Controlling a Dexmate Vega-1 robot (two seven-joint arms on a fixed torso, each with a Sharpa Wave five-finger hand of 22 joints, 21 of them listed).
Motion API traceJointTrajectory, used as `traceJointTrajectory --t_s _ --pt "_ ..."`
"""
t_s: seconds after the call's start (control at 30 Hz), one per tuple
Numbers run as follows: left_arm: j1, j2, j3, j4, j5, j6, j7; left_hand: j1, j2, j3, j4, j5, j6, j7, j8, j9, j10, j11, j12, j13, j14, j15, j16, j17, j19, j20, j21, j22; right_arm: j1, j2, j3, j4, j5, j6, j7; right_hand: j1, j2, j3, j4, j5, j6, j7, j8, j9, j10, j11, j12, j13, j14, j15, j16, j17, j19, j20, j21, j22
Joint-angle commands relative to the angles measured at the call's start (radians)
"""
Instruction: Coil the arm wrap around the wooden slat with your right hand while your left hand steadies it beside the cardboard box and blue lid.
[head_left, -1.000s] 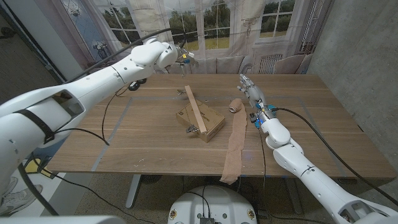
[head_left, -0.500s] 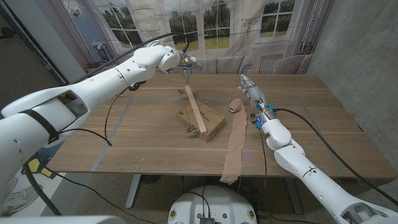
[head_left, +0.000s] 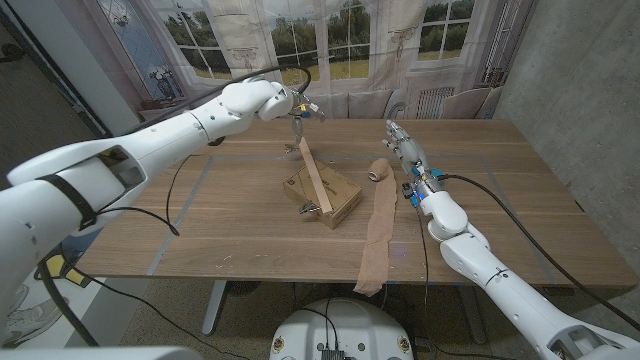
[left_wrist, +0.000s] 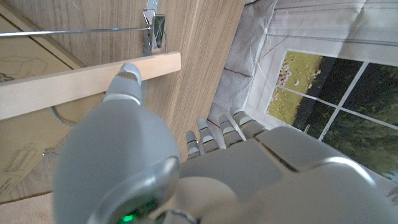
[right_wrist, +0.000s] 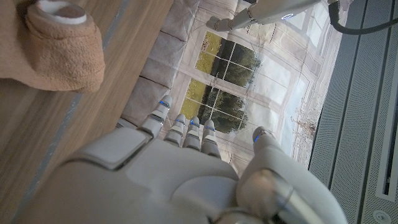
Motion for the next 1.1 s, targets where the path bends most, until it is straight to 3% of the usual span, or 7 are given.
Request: traceJointTrajectory --t_s 0.03,0.3,1.1 --pt "-0.005 -0.019 0.046 0.07 0.081 -0.058 0.098 0.012 0.009 -0.003 0.001 0.016 -0.006 -0.001 -0.005 -0.004 -0.001 -0.006 -0.003 -0.002 -0.003 -0.036 0.007 0.001 0.006 0.002 0.004 0.0 0.022 0.018 -0.009 0.032 -0.001 -0.002 0.005 0.002 -0.003 -0.002 -0.002 0.002 0.011 -0.001 0.007 0.005 0.005 0.002 0.003 0.003 0.004 0.004 0.004 0.004 0.006 0.003 -0.001 0.005" --pt "-0.024 -0.051 0.068 0.14 0.083 -0.087 0.121 0.024 0.03 -0.003 0.003 0.03 0.022 -0.009 -0.003 -0.016 0.019 -0.015 -0.006 -0.011 0.004 -0.045 0.013 0.0 0.013 -0.001 0.01 0.0 0.038 0.032 -0.013 0.063 -0.004 0.001 0.007 0.001 -0.003 -0.003 -0.002 0.002 0.012 -0.002 0.007 0.005 0.006 0.001 0.003 0.003 0.004 0.005 0.004 0.004 0.007 0.003 -0.003 0.005" --pt "-0.084 -0.137 0.152 0.318 0.063 -0.121 0.133 0.05 0.044 -0.012 -0.001 0.055 0.06 -0.014 -0.004 -0.036 0.042 -0.025 -0.017 -0.027 -0.01 -0.047 0.01 -0.003 0.02 0.003 0.014 0.0 0.062 0.056 -0.009 0.107 -0.005 -0.001 0.0 0.0 -0.001 -0.002 -0.003 0.002 0.012 0.0 0.005 0.005 0.007 0.001 0.002 0.003 0.005 0.005 0.003 0.004 0.009 0.004 -0.007 0.005"
